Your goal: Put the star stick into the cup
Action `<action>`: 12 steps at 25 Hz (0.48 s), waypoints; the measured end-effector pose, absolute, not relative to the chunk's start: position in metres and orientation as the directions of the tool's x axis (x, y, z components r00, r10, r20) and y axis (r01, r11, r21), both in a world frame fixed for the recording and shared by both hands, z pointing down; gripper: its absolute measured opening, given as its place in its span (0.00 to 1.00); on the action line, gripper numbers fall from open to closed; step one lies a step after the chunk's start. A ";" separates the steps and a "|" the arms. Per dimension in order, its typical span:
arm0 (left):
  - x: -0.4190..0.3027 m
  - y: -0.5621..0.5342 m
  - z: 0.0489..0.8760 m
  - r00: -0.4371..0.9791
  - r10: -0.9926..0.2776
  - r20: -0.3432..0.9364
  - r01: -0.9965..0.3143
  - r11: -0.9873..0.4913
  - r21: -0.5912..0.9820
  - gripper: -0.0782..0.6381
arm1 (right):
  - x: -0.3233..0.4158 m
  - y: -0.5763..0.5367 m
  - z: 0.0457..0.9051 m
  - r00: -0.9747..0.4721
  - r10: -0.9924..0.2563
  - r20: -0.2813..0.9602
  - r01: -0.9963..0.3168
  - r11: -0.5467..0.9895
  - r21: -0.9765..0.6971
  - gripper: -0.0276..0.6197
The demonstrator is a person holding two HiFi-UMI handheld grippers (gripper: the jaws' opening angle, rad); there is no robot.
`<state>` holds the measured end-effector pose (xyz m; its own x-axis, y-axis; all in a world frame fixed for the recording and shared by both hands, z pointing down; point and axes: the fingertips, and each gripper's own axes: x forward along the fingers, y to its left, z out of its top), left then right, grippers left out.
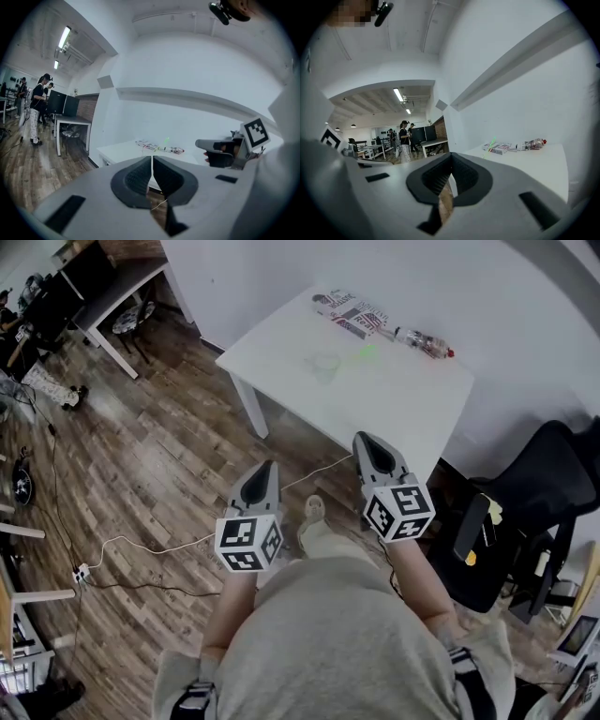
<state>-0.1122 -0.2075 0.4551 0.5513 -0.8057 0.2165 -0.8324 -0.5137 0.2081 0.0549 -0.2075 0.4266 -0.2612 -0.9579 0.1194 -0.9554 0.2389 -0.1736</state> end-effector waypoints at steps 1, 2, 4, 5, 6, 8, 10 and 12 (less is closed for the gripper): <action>-0.114 -0.200 0.454 0.549 -0.808 0.213 -0.833 -0.512 0.208 0.13 | 0.052 -0.199 0.425 -0.265 -0.957 0.118 -0.954 0.243 -0.174 0.04; -0.117 -0.193 0.452 0.547 -0.811 0.209 -0.835 -0.510 0.208 0.13 | 0.049 -0.190 0.424 -0.269 -0.956 0.117 -0.953 0.247 -0.174 0.04; -0.121 -0.178 0.448 0.542 -0.816 0.201 -0.838 -0.505 0.208 0.13 | 0.043 -0.173 0.421 -0.277 -0.954 0.116 -0.951 0.255 -0.174 0.03; -0.123 -0.170 0.446 0.540 -0.818 0.198 -0.839 -0.503 0.207 0.13 | 0.040 -0.164 0.420 -0.281 -0.953 0.116 -0.950 0.260 -0.173 0.04; -0.124 -0.163 0.445 0.538 -0.820 0.196 -0.840 -0.502 0.206 0.13 | 0.037 -0.155 0.419 -0.286 -0.951 0.116 -0.949 0.265 -0.171 0.04; -0.129 -0.148 0.443 0.535 -0.822 0.195 -0.842 -0.499 0.205 0.13 | 0.032 -0.139 0.417 -0.293 -0.949 0.114 -0.948 0.273 -0.164 0.04; -0.133 -0.136 0.444 0.532 -0.824 0.197 -0.844 -0.494 0.211 0.13 | 0.028 -0.126 0.415 -0.294 -0.949 0.113 -0.949 0.275 -0.155 0.04; -0.138 -0.127 0.444 0.527 -0.826 0.201 -0.846 -0.487 0.219 0.13 | 0.025 -0.116 0.414 -0.290 -0.950 0.114 -0.950 0.271 -0.153 0.04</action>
<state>-0.1375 -0.1272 0.4442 0.5272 -0.8256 0.2013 -0.8457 -0.4866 0.2190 0.0249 -0.1155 0.4142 -0.2898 -0.9502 0.1143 -0.9502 0.2714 -0.1531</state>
